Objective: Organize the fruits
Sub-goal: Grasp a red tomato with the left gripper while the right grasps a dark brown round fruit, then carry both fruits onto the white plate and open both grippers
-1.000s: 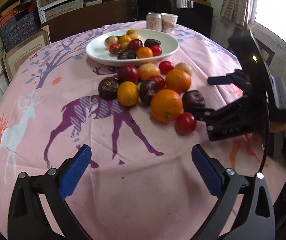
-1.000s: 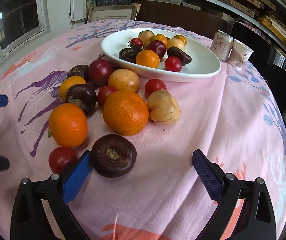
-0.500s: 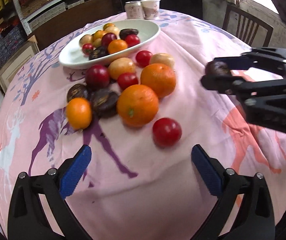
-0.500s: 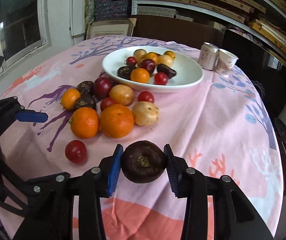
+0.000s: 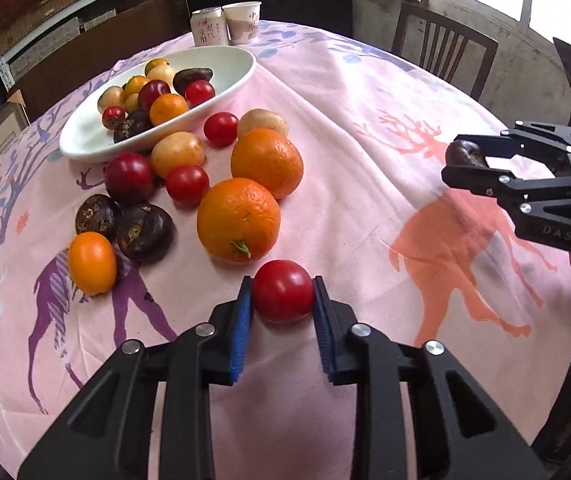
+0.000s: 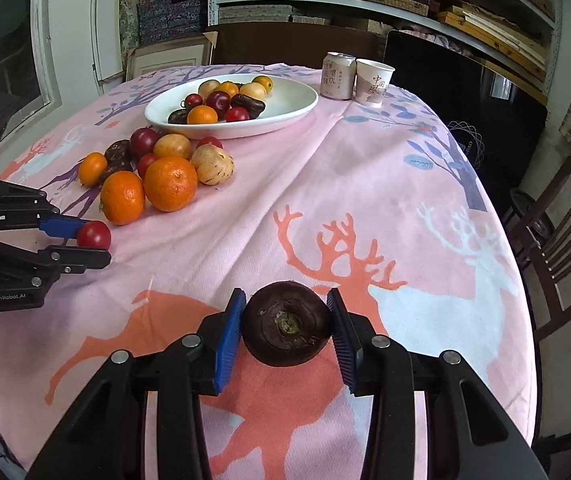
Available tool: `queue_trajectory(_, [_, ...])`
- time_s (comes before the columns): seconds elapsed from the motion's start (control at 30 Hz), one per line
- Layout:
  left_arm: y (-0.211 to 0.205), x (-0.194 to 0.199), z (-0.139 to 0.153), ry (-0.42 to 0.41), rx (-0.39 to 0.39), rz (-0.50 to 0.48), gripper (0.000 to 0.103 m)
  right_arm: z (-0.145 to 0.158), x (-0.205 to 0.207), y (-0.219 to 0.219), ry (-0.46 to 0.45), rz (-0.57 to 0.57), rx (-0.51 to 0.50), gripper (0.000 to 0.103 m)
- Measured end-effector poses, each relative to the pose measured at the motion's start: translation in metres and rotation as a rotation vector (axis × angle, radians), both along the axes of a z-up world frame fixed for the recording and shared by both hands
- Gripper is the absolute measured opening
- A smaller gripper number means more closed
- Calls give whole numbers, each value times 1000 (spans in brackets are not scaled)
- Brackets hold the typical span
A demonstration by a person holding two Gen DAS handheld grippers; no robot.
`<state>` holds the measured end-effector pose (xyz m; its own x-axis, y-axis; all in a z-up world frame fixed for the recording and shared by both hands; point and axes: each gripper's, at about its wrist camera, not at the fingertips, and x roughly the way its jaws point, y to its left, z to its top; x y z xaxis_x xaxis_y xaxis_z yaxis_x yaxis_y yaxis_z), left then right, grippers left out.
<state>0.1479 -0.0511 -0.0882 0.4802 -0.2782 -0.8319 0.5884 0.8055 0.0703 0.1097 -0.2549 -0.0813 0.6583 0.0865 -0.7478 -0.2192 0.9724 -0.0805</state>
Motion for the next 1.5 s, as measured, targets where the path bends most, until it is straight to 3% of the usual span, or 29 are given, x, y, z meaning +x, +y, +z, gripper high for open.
queue_trajectory(0.17, [15,-5,17,-31,-58,-4,28,12,1,16,-12,55,21,42])
queue_trajectory(0.33, [52,22,56,-63,-154,137,28,45,16,37,-150,105,69,42])
queue_trajectory(0.43, [67,54,74,-129,-114,264,28,59,46,51,-194,140,89,42])
queue_trajectory(0.53, [76,95,86,-198,-108,342,28,58,90,67,-162,136,101,42])
queue_trajectory(0.7, [90,159,74,-140,-93,452,28,48,159,75,-61,107,251,42])
queue_trajectory(0.83, [95,188,62,-110,-105,465,28,40,186,97,-84,111,130,42])
queue_trajectory(0.97, [92,203,54,-99,-173,463,28,29,202,107,-41,120,143,42])
queue_trajectory(1.1, [79,210,50,-114,-132,446,28,23,210,116,-37,129,87,42])
queue_trajectory(1.23, [79,219,47,-86,-180,449,29,22,215,124,-49,172,51,43])
queue_trajectory(1.27, [80,220,46,-90,-189,452,44,22,215,126,-56,180,29,53])
queue_trajectory(1.3, [80,220,47,-106,-185,459,84,23,214,126,-67,181,15,63])
queue_trajectory(1.33, [81,217,50,-152,-169,469,99,25,211,124,-87,172,11,79])
queue_trajectory(1.43, [82,198,60,-297,-108,452,98,38,198,108,-111,153,43,91])
queue_trajectory(1.5, [83,187,65,-307,-69,429,98,47,188,95,-103,128,86,93])
